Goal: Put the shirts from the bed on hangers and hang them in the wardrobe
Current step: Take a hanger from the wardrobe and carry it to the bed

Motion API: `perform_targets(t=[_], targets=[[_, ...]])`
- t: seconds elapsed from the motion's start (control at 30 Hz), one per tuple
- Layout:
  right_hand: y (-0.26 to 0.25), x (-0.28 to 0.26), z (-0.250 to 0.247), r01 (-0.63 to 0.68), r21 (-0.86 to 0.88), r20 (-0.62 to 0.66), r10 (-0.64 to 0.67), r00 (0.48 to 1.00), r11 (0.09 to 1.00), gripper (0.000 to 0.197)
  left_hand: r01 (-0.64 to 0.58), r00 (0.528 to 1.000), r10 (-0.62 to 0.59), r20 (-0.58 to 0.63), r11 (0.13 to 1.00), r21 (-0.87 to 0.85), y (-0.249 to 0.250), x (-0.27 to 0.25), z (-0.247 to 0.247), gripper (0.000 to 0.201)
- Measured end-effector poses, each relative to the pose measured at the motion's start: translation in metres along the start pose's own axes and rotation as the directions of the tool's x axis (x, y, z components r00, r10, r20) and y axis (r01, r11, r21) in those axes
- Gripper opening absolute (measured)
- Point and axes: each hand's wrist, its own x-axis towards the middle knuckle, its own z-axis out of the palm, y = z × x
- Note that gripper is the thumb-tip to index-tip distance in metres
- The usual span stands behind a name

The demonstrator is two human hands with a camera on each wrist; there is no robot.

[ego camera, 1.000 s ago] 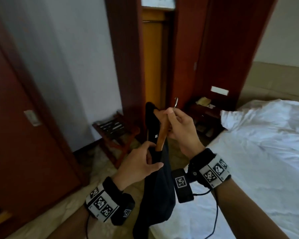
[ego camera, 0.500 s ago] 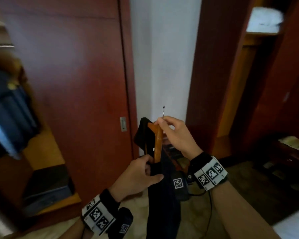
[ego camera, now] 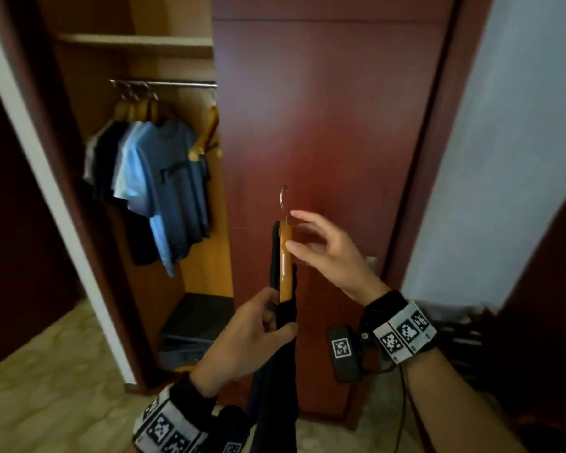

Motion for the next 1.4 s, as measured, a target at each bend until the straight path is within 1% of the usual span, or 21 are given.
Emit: perform_targets(t=[0.07,0.13,0.17,0.2,0.27,0.33,0.4,0.47,0.5,0.57,0.63,0.73,0.83,0.87,0.93,1.0,1.07,1.17,1.23,1.33,1.4], targets=[[0.014,0.051,0.012,-0.019,-0.026,0.023,0.020,1.000,0.999,0.044,0.031,0.998,-0.029,-0.047,0.999,0.035,-0.017,0.027,-0.028,0.024],[0.021,0.102,0.025,-0.110,-0.033,0.053,0.111,0.992,0.993,0.042,0.069,0.993,-0.061,-0.105,0.995,0.075,-0.032,0.056,-0.062,0.032],[0.024,0.126,0.031,-0.147,-0.062,0.086,0.152,0.985,0.987,0.039,0.078,0.989,-0.065,-0.130,0.992,0.098,-0.038,0.070,-0.079,0.035],[0.026,0.149,0.037,-0.158,-0.106,0.134,0.171,0.976,0.982,0.036,0.079,0.987,-0.061,-0.148,0.989,0.121,-0.043,0.084,-0.096,0.035],[0.031,0.192,0.048,-0.130,-0.147,0.250,0.164,0.954,0.981,0.039,0.111,0.978,-0.082,-0.194,0.984,0.141,-0.052,0.110,-0.126,0.029],[0.040,0.232,0.061,-0.102,-0.103,0.331,0.131,0.934,0.989,0.041,0.164,0.963,-0.136,-0.233,0.981,0.108,-0.064,0.132,-0.153,0.028],[0.052,0.269,0.080,-0.095,-0.031,0.380,0.100,0.920,0.995,0.041,0.187,0.952,-0.167,-0.255,0.981,0.058,-0.078,0.150,-0.177,0.032],[0.065,0.303,0.103,-0.108,0.020,0.389,0.092,0.917,0.994,0.040,0.193,0.946,-0.184,-0.266,0.981,0.006,-0.092,0.167,-0.201,0.038],[0.072,0.320,0.115,-0.115,0.044,0.381,0.090,0.920,0.992,0.039,0.195,0.942,-0.189,-0.277,0.981,-0.008,-0.101,0.177,-0.213,0.038],[0.084,0.354,0.140,-0.127,0.085,0.358,0.089,0.930,0.988,0.036,0.196,0.935,-0.192,-0.298,0.981,-0.017,-0.120,0.197,-0.238,0.027],[0.094,0.388,0.165,-0.126,0.120,0.322,0.082,0.943,0.985,0.040,0.194,0.930,-0.191,-0.313,0.981,-0.020,-0.139,0.218,-0.265,0.020],[0.108,0.440,0.197,-0.106,0.152,0.238,0.068,0.969,0.983,0.038,0.165,0.938,-0.165,-0.305,0.986,-0.024,-0.168,0.255,-0.306,0.026],[0.117,0.493,0.222,-0.087,0.148,0.150,0.065,0.987,0.985,0.036,0.119,0.947,-0.104,-0.303,0.992,0.031,-0.196,0.290,-0.348,0.046],[0.117,0.509,0.229,-0.084,0.137,0.125,0.067,0.990,0.987,0.034,0.104,0.949,-0.080,-0.304,0.992,0.064,-0.205,0.301,-0.362,0.048],[0.114,0.541,0.238,-0.082,0.123,0.071,0.073,0.995,0.989,0.029,0.072,0.949,-0.029,-0.314,0.989,0.127,-0.218,0.323,-0.390,0.049],[0.110,0.571,0.242,-0.088,0.124,-0.001,0.089,0.996,0.988,0.031,0.049,0.947,0.010,-0.322,0.983,0.177,-0.225,0.342,-0.414,0.047],[0.108,0.602,0.246,-0.097,0.127,-0.072,0.106,0.992,0.987,0.033,0.050,0.951,0.020,-0.310,0.974,0.219,-0.233,0.359,-0.437,0.041],[0.111,0.647,0.254,-0.106,0.125,-0.162,0.126,0.979,0.986,0.026,0.061,0.954,0.027,-0.298,0.958,0.282,-0.248,0.386,-0.466,0.034],[0.112,0.675,0.258,-0.110,0.116,-0.220,0.133,0.966,0.987,0.026,0.050,0.937,0.070,-0.342,0.943,0.329,-0.256,0.402,-0.479,0.034],[0.115,0.715,0.264,-0.107,0.130,-0.275,0.140,0.951,0.986,0.026,0.038,0.878,0.178,-0.445,0.900,0.434,-0.269,0.427,-0.495,0.038],[0.118,0.740,0.268,-0.099,0.139,-0.310,0.138,0.941,0.985,0.027,0.056,0.846,0.222,-0.484,0.866,0.496,-0.276,0.444,-0.503,0.040]])
